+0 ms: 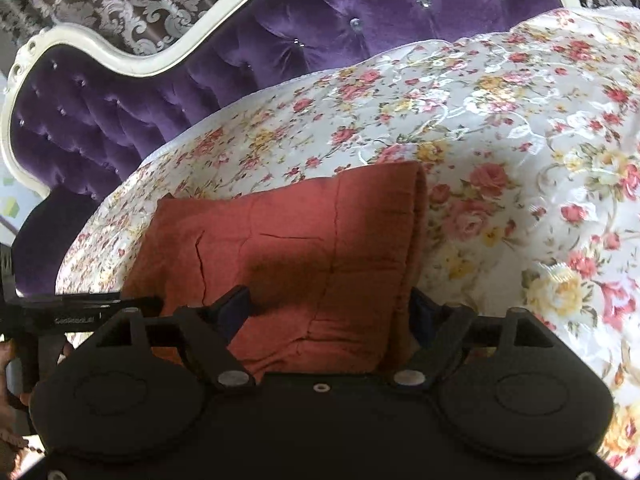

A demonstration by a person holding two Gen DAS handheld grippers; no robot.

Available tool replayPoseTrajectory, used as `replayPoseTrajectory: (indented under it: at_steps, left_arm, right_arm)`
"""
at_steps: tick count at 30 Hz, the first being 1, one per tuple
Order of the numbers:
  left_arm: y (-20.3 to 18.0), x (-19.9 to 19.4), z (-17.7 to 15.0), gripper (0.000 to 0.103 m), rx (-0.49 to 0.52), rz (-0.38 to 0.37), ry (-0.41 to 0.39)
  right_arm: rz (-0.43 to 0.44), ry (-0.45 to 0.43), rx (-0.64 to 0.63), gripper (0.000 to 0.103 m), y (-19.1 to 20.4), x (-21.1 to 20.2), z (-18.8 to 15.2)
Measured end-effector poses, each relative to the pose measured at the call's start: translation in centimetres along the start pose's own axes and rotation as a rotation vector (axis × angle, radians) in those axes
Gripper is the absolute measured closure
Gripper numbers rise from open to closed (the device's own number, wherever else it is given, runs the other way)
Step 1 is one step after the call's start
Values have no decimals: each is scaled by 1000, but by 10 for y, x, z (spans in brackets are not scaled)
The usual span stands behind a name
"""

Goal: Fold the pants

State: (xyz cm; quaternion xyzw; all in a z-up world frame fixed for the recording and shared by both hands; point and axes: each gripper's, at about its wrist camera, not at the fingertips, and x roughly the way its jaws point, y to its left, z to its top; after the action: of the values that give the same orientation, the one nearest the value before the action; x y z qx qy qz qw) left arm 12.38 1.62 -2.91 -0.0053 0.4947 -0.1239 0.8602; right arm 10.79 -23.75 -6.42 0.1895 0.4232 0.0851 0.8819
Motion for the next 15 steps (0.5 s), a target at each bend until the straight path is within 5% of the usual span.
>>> replayPoseTrajectory:
  at_steps: [3,8,15]
  left_arm:
    - [2,-4,-2,49,-35,-13,-21]
    - [-6,-12,-2,78,-30,29,-49]
    - [-15,-27,2,86,-29,74,-108]
  right_arm:
    - [-14,1,-57,27,4,0,-2]
    - [-53,-18,-65,54,7,-7,-4]
    - [-71,-48,-66,67,15,-17,1]
